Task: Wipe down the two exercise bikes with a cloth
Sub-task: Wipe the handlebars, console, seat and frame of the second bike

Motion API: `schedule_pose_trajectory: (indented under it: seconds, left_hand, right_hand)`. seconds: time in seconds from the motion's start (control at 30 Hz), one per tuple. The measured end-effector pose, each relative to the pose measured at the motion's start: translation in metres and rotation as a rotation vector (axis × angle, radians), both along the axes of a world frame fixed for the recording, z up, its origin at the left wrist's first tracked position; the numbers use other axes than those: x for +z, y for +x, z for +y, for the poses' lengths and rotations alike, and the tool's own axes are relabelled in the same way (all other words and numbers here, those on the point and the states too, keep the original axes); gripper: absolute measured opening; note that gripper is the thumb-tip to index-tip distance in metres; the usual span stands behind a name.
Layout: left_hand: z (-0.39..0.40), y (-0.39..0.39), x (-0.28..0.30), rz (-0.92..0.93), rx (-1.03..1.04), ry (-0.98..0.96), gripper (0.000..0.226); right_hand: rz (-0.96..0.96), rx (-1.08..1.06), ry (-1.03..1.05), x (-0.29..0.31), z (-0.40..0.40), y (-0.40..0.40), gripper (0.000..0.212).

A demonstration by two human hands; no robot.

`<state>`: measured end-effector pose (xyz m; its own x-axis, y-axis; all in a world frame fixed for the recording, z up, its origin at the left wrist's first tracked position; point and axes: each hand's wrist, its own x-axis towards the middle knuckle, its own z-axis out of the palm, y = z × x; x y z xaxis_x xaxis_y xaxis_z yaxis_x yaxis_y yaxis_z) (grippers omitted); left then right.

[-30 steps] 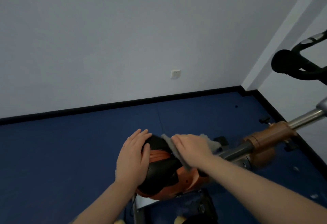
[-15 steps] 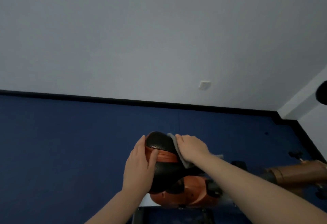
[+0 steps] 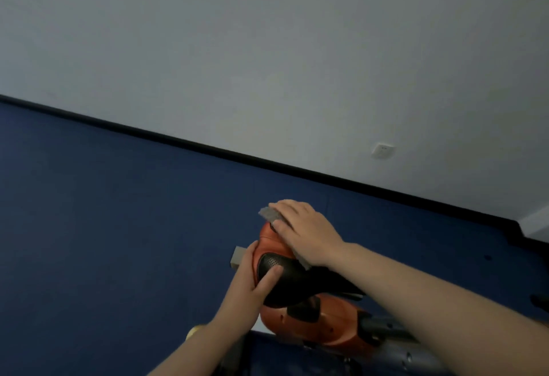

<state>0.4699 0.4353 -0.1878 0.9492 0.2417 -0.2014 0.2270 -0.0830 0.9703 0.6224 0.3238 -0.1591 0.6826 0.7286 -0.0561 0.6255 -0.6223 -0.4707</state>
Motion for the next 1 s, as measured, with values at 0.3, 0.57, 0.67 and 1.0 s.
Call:
schedule_pose_trajectory:
  seconds: [0.3,0.57,0.67,1.0]
  left_hand:
    - [0.008,0.001,-0.001,0.105,-0.019,-0.143,0.060]
    - [0.007,-0.001,-0.003,0.117,-0.020,-0.126,0.054]
    - [0.009,0.003,-0.003,0.122,-0.033,-0.113,0.058]
    - [0.012,0.003,-0.010,0.136,-0.069,-0.137,0.059]
  right_hand:
    - [-0.119,0.345,-0.083,0.010,0.018,0.005,0.046]
    - [-0.204,0.397,-0.270,0.015,0.047,0.005,0.052]
    - [-0.119,0.489,-0.244,0.020,0.042,0.017,0.053]
    - [0.137,0.238,-0.074,0.010,0.025,0.032,0.041]
